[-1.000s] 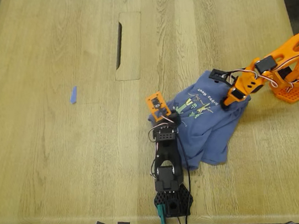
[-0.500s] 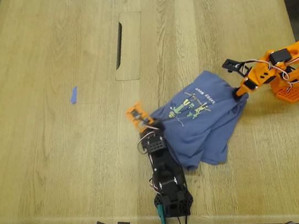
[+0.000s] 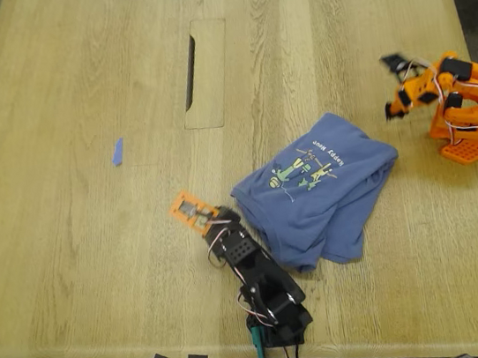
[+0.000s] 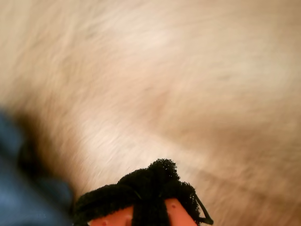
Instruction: Fold a T-shirt
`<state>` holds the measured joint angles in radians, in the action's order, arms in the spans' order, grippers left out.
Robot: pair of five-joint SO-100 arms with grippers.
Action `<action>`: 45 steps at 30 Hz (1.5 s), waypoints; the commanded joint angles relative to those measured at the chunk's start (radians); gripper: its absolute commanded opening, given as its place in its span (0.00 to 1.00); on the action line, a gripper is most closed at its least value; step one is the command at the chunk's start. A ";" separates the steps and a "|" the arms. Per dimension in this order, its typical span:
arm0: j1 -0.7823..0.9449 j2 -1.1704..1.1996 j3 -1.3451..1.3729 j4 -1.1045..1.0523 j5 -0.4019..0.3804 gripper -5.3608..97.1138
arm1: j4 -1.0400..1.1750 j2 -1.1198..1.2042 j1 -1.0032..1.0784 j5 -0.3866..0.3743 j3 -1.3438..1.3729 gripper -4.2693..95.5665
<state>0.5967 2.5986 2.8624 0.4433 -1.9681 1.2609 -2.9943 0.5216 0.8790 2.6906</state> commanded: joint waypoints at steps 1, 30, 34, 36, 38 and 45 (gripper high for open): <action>0.103 0.124 0.025 0.003 0.020 0.05 | 0.005 -0.063 0.209 0.049 0.026 0.04; 0.959 1.011 0.204 0.933 0.115 0.05 | -0.138 -0.411 1.269 0.370 0.551 0.04; 0.957 1.008 0.204 0.985 0.058 0.05 | -0.046 -0.411 1.331 0.351 0.574 0.04; 0.957 1.003 0.204 0.985 0.066 0.05 | -0.048 -0.413 1.342 0.328 0.574 0.04; 0.957 1.003 0.204 0.985 0.110 0.05 | -0.048 -0.413 1.348 0.327 0.574 0.04; 0.957 1.009 0.204 0.985 0.127 0.05 | -0.048 -0.413 1.353 0.328 0.574 0.05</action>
<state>1.5493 3.4975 3.0848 1.4205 -1.8377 1.2088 -3.4070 1.8623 1.2134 3.1983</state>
